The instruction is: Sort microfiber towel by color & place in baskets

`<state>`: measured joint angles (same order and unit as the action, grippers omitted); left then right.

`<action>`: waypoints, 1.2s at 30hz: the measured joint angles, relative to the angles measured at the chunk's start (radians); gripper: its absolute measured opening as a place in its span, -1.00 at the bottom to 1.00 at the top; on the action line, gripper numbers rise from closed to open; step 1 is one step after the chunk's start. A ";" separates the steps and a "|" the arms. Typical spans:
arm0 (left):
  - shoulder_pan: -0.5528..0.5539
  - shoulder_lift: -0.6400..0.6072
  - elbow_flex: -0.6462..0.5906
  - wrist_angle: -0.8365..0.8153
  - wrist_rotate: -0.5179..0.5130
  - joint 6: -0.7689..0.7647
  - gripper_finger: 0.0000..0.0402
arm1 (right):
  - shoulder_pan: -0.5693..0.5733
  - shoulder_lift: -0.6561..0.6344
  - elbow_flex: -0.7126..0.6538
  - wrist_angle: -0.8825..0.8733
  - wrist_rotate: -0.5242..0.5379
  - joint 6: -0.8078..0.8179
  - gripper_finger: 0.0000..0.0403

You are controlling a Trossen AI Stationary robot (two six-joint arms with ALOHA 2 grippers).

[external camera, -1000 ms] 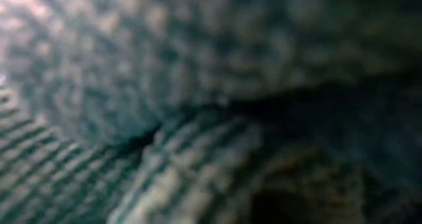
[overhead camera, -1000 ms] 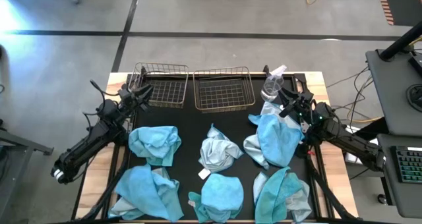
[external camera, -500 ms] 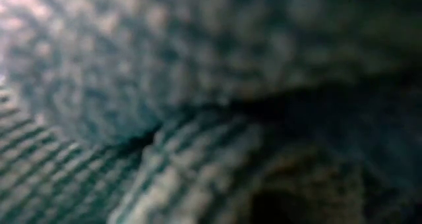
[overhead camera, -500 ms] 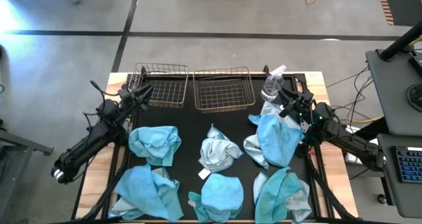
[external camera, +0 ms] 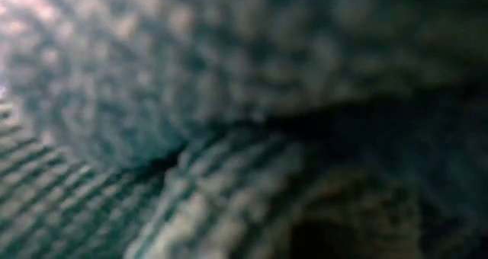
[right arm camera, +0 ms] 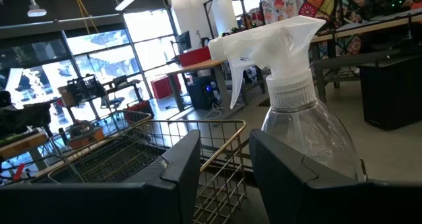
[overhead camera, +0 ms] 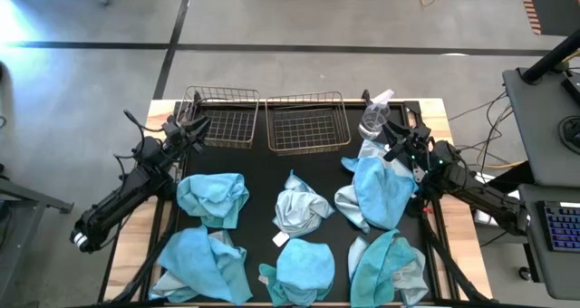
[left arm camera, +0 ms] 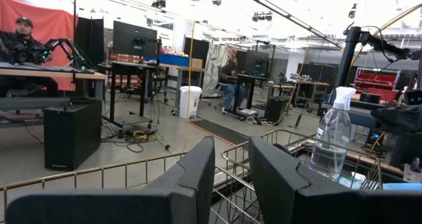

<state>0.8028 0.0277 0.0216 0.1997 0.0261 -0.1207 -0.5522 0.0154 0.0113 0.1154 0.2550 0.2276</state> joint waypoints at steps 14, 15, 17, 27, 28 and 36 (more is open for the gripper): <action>0.000 0.000 0.000 0.000 0.000 0.000 -0.61 | 0.000 0.000 0.000 0.000 0.000 0.000 -0.38; 0.000 0.000 0.000 0.000 0.000 0.000 -0.61 | 0.000 0.000 0.000 0.000 0.000 0.000 -0.38; 0.000 0.000 0.000 0.000 0.000 0.000 -0.61 | 0.000 0.000 0.000 0.000 0.000 0.000 -0.38; 0.000 0.000 0.000 0.000 0.000 0.000 -0.61 | 0.000 0.000 0.000 0.000 0.000 0.000 -0.38; 0.000 0.000 0.000 0.000 0.000 0.000 -0.61 | 0.000 0.000 0.000 0.000 0.000 0.000 -0.38; 0.000 0.000 0.000 0.000 0.000 0.000 -0.61 | 0.000 0.000 0.000 0.001 0.013 -0.025 -0.38</action>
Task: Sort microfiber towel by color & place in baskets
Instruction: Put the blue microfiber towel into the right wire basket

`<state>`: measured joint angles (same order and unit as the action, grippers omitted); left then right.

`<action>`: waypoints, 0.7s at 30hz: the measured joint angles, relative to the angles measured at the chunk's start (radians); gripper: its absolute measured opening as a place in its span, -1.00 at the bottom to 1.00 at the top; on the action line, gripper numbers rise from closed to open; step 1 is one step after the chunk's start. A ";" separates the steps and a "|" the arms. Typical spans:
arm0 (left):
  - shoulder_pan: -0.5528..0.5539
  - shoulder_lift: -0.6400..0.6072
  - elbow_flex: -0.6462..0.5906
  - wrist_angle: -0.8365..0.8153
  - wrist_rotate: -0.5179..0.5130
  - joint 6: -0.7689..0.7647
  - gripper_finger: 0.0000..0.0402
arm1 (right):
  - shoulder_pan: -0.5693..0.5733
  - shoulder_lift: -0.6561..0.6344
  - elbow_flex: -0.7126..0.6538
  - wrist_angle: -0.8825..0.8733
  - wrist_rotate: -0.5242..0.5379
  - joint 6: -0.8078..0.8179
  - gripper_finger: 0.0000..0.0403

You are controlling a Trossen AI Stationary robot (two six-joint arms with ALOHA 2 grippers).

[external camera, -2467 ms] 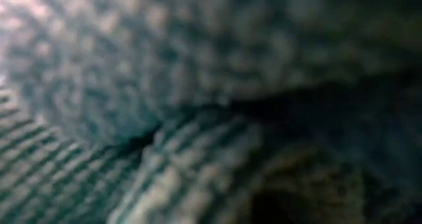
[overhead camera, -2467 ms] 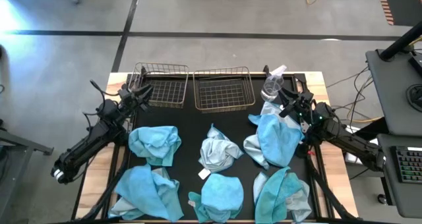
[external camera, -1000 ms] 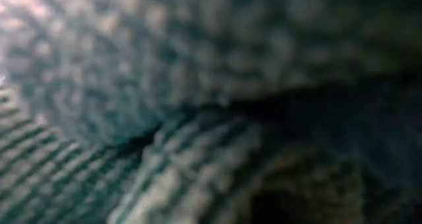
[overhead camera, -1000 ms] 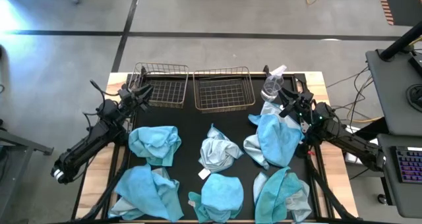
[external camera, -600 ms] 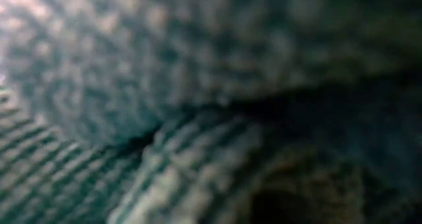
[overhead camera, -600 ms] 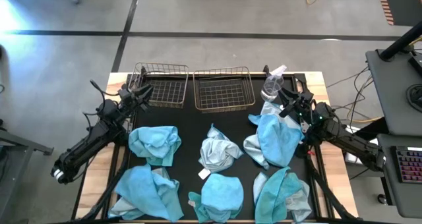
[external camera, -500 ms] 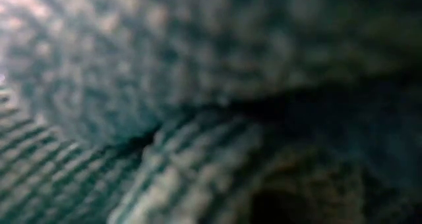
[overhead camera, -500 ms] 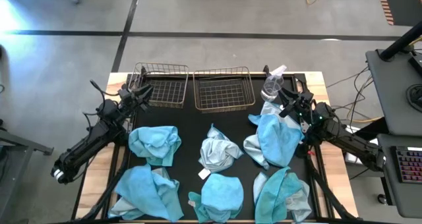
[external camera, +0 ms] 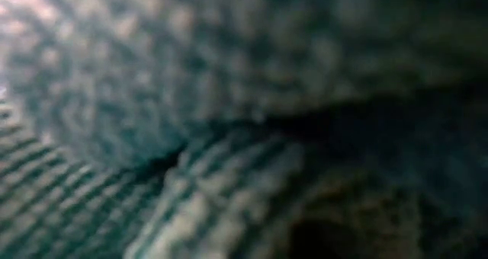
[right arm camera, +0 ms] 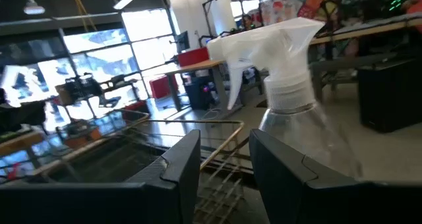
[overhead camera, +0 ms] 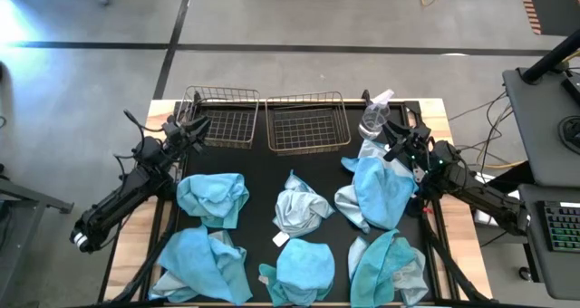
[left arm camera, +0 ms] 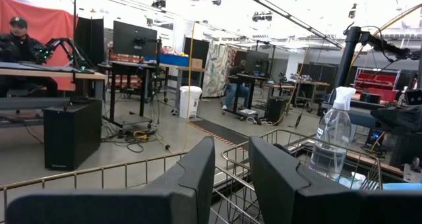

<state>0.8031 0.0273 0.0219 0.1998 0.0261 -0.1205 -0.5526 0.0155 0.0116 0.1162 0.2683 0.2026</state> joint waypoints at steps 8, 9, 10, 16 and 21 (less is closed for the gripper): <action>0.000 0.000 0.000 0.000 0.000 0.000 -0.61 | 0.000 0.000 0.000 0.000 0.055 -0.043 -0.38; 0.000 0.000 0.000 0.000 0.000 0.000 -0.61 | 0.000 0.000 0.000 0.000 0.055 -0.041 -0.38; 0.000 0.000 0.000 0.000 0.000 0.000 -0.61 | 0.000 0.000 0.000 0.000 0.055 -0.038 -0.38; 0.000 0.000 0.000 0.000 0.000 0.000 -0.61 | 0.000 0.000 0.000 0.000 0.055 -0.038 -0.38; 0.000 0.000 0.000 0.000 0.000 0.000 -0.61 | 0.000 0.000 0.000 0.000 0.055 -0.018 -0.38</action>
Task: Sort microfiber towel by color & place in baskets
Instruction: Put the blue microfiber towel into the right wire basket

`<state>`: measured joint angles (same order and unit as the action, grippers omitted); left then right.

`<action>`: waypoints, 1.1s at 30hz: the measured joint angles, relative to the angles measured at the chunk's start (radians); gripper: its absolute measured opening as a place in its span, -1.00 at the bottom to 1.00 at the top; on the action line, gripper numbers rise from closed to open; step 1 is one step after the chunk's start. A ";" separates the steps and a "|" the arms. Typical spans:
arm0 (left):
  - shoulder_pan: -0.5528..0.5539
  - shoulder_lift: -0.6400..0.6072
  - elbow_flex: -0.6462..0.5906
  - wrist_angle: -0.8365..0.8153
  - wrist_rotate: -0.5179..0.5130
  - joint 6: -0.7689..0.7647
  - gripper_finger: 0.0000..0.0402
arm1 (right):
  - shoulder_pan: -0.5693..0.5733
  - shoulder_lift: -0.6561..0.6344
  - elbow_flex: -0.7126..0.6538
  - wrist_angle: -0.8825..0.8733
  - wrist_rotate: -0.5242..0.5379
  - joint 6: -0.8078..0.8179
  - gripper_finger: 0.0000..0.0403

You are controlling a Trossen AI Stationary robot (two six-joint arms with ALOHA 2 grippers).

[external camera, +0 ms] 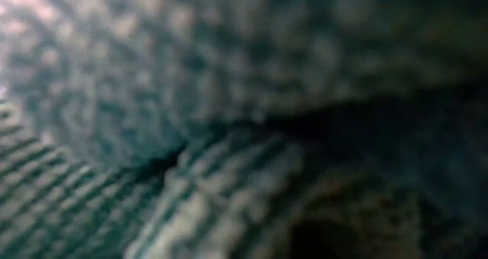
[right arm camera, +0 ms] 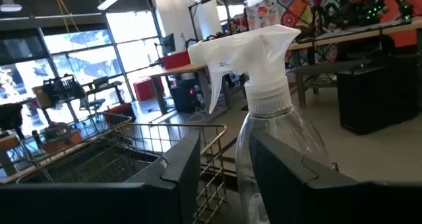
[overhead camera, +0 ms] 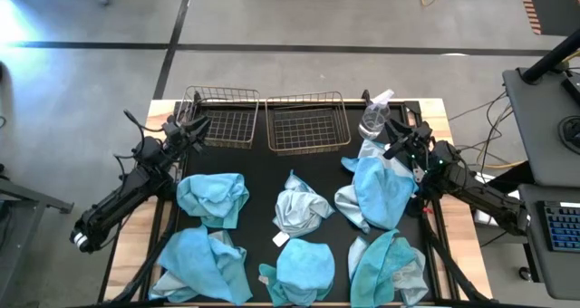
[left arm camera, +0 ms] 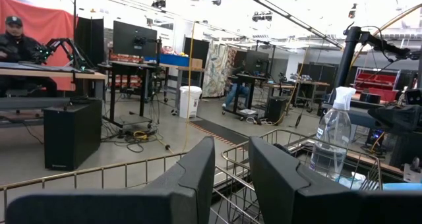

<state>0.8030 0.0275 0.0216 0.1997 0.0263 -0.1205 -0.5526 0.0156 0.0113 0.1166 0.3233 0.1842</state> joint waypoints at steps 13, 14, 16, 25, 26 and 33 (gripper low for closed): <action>0.000 0.000 0.000 0.000 0.000 0.000 -0.61 | 0.000 0.000 0.000 0.023 0.037 0.112 -0.38; 0.000 0.000 0.000 0.000 0.000 0.000 -0.61 | 0.000 0.000 0.000 0.023 0.037 0.112 -0.38; 0.000 0.000 0.000 0.000 0.000 0.000 -0.61 | 0.000 0.000 0.000 0.023 0.038 0.112 -0.38; 0.000 0.000 0.000 0.000 0.000 0.000 -0.61 | 0.000 0.000 0.000 0.023 0.037 0.144 -0.38; 0.000 0.000 0.000 0.000 0.000 0.000 -0.61 | 0.000 0.000 0.000 0.023 0.036 0.161 -0.38; 0.000 0.000 0.000 0.010 0.000 -0.001 -0.61 | 0.000 0.000 0.000 0.023 0.035 0.165 -0.38</action>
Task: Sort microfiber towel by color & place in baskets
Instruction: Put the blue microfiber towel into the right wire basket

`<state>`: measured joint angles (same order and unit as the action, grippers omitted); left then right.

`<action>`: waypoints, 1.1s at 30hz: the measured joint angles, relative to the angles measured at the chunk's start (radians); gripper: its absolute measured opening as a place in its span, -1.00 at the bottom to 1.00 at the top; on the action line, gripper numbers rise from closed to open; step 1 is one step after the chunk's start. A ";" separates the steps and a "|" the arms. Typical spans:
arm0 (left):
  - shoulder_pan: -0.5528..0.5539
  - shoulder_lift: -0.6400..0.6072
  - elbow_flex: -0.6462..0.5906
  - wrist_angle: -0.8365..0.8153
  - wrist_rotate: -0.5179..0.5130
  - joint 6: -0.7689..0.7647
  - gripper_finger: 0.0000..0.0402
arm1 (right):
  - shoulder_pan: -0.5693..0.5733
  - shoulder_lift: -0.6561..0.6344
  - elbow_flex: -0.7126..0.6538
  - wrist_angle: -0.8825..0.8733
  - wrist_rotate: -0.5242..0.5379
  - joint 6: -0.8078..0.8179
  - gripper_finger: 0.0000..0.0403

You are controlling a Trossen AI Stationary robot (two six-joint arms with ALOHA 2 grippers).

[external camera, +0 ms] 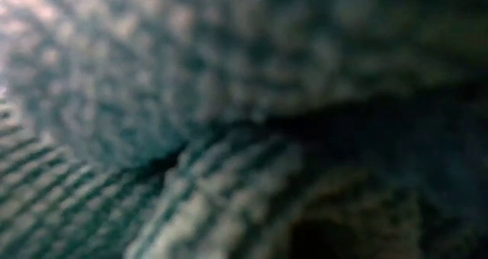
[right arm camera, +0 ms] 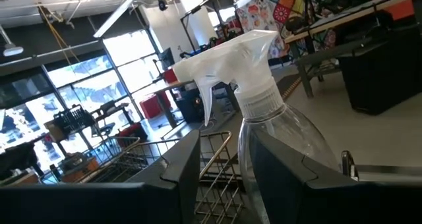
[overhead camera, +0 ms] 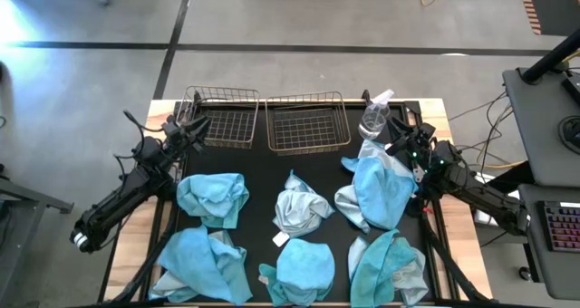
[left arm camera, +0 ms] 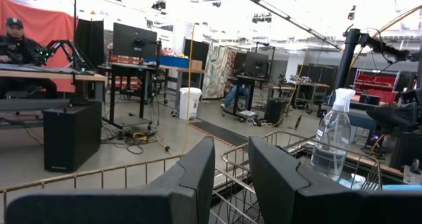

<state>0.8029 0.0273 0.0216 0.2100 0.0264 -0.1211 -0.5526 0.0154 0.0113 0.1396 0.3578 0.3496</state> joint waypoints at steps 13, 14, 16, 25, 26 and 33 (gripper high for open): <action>0.000 0.000 0.000 0.030 0.000 -0.232 -0.61 | 0.000 0.000 0.000 0.000 -0.001 0.006 -0.38; 0.000 0.000 0.000 0.030 0.000 -0.231 -0.61 | 0.000 0.000 0.000 0.000 -0.001 0.006 -0.38; 0.000 0.000 0.000 0.030 0.000 -0.230 -0.61 | 0.000 0.000 0.000 0.000 0.000 0.006 -0.38; -0.002 0.000 0.000 0.034 -0.066 -0.281 -0.61 | 0.000 0.000 0.000 -0.001 0.002 0.006 -0.38; -0.002 0.000 0.000 0.034 -0.066 -0.298 -0.61 | 0.000 0.000 0.000 -0.001 0.002 0.006 -0.38; -0.001 0.000 0.000 0.042 -0.065 -0.390 -0.61 | 0.000 0.000 0.000 0.001 -0.003 0.052 -0.38</action>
<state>0.8015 0.0275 0.0216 0.2516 -0.0385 -0.5115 -0.5526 0.0154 0.0113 0.1405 0.3544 0.4012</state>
